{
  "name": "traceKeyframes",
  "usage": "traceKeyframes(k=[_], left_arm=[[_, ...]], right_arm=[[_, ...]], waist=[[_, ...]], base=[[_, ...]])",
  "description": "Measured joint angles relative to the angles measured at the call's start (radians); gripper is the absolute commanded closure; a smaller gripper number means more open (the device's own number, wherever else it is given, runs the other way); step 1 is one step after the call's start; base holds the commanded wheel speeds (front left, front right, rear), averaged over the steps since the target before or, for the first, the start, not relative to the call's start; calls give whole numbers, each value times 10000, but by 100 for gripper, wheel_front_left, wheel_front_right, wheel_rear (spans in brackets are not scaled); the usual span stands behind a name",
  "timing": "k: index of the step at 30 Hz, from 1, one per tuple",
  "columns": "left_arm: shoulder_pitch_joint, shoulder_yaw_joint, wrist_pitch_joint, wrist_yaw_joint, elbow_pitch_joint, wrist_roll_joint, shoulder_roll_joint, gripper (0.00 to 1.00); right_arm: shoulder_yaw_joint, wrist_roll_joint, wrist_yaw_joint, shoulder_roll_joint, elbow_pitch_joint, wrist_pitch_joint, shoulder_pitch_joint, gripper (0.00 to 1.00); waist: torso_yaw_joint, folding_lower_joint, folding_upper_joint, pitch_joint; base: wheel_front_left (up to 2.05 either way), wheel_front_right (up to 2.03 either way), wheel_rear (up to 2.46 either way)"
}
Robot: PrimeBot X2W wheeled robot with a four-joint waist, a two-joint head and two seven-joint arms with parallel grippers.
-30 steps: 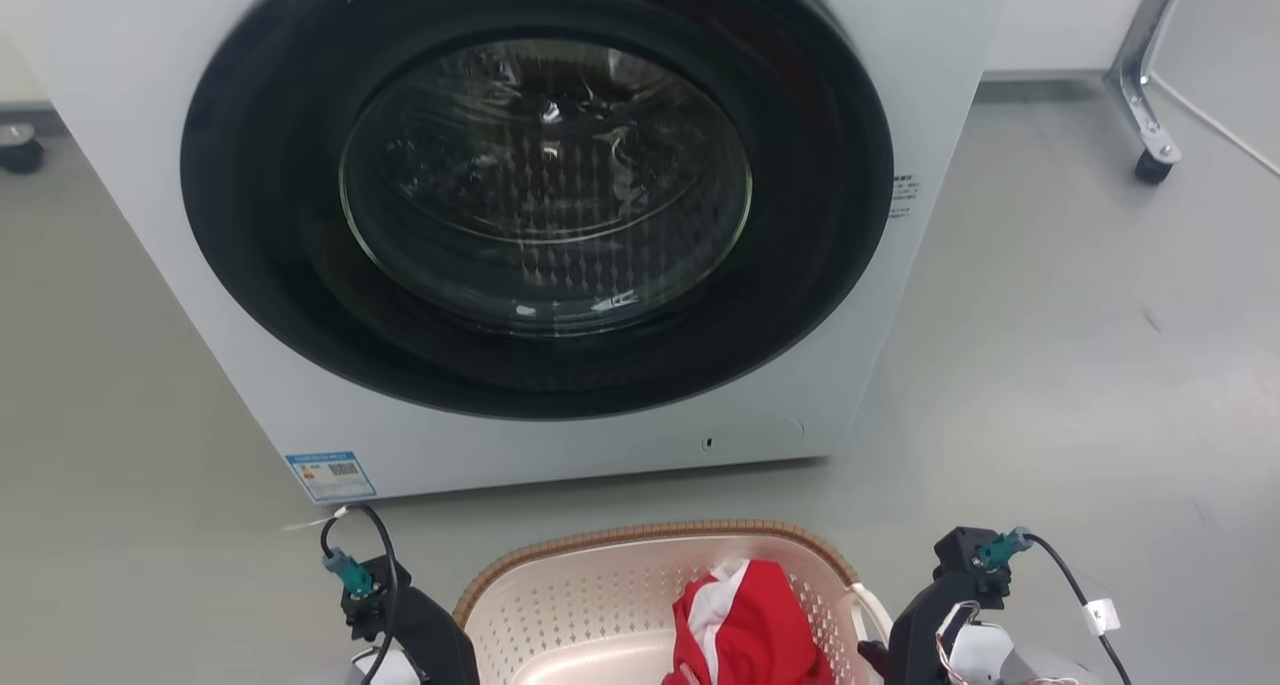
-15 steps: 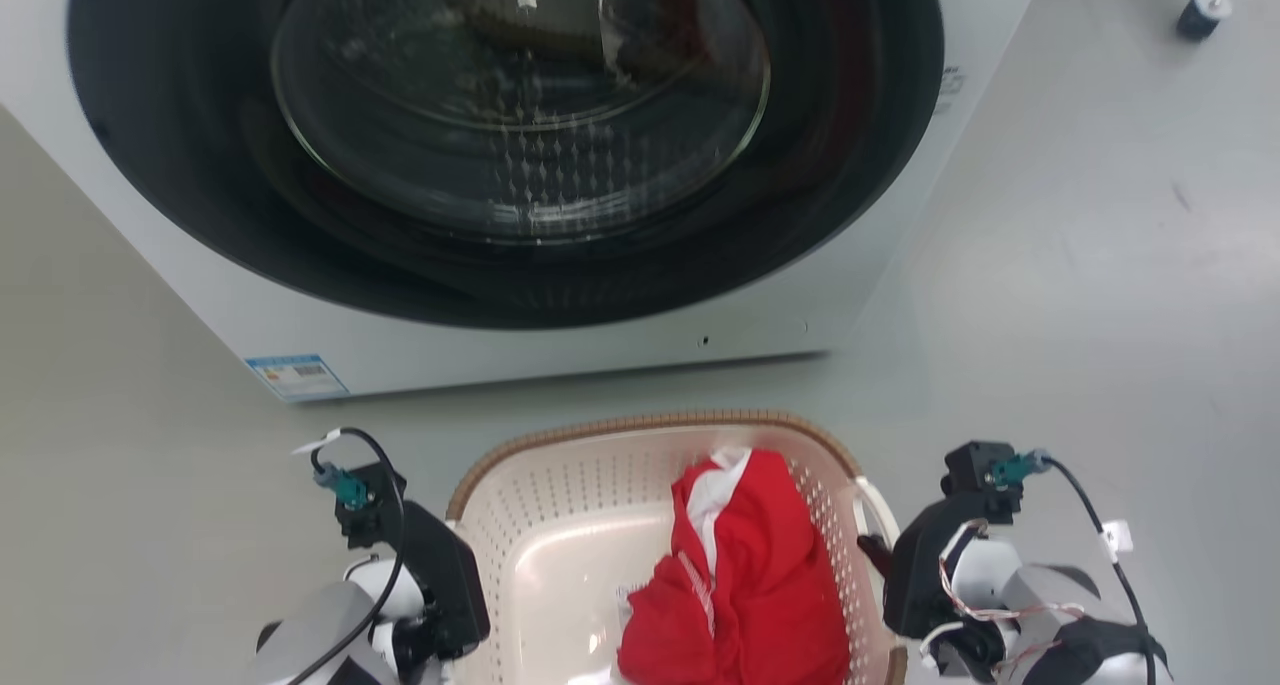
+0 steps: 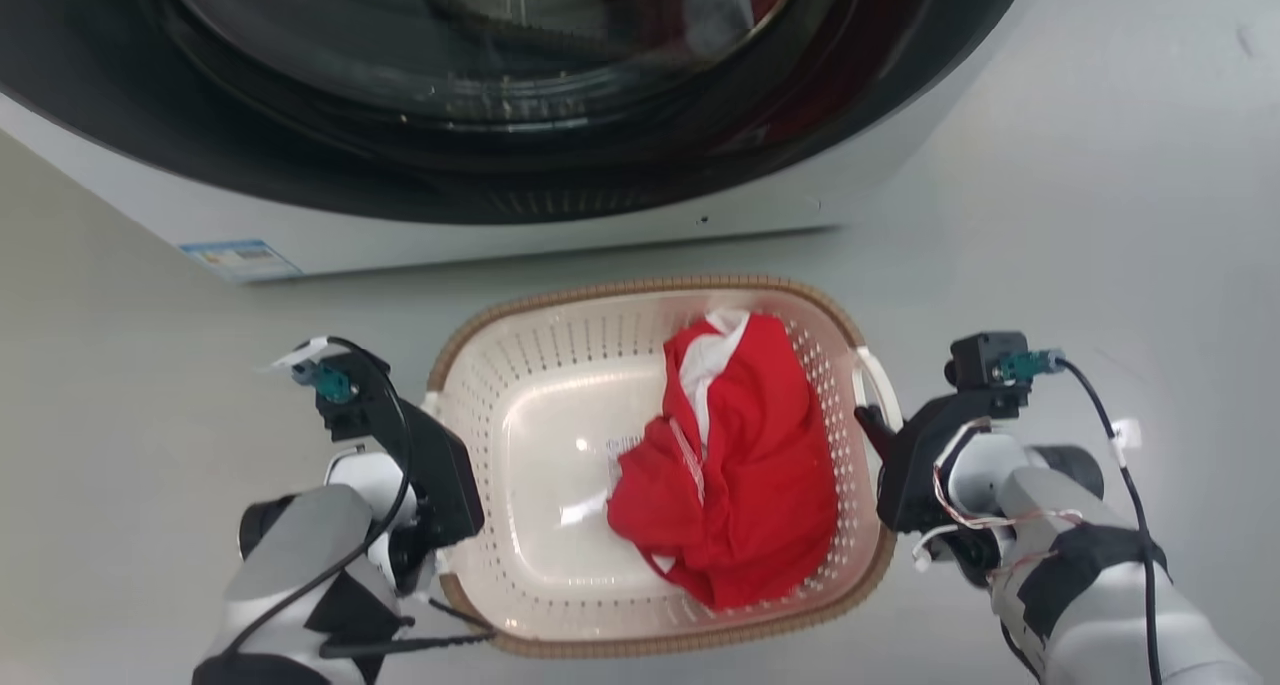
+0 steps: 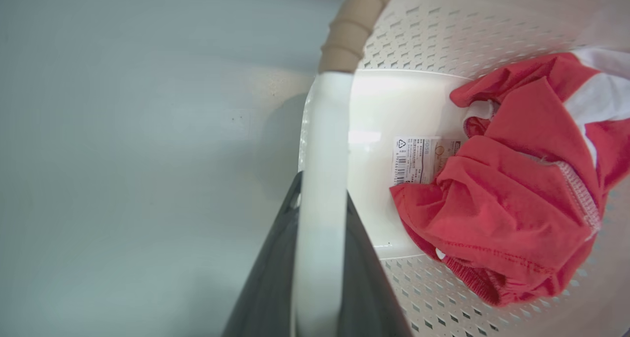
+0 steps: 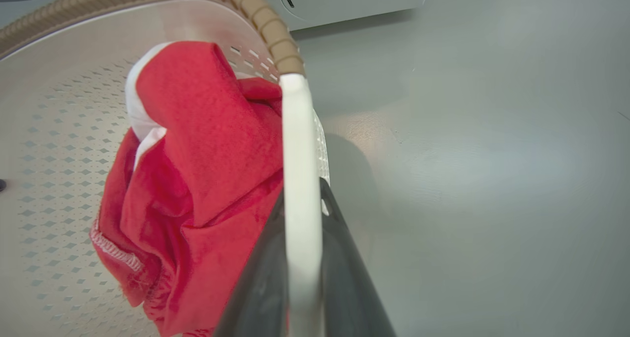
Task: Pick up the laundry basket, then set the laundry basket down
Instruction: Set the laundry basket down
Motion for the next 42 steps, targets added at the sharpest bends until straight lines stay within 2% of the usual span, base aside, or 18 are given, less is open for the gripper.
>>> traceKeyframes(k=[23, 42], left_arm=[[-1843, 2, -1751, 343, -305, 330, 238, 100], [-2218, -84, -2495, 372, 67, 604, 111, 100]], right_arm=[[151, -619, -88, -10, 130, -1668, -2039, 100], [328, -815, -77, 56, 663, -2257, -2550, 100]], waist=[[-51, -1, -1, 3419], [-19, -3, -1, 4324]], base=[[0, 0, 0], [0, 0, 0]])
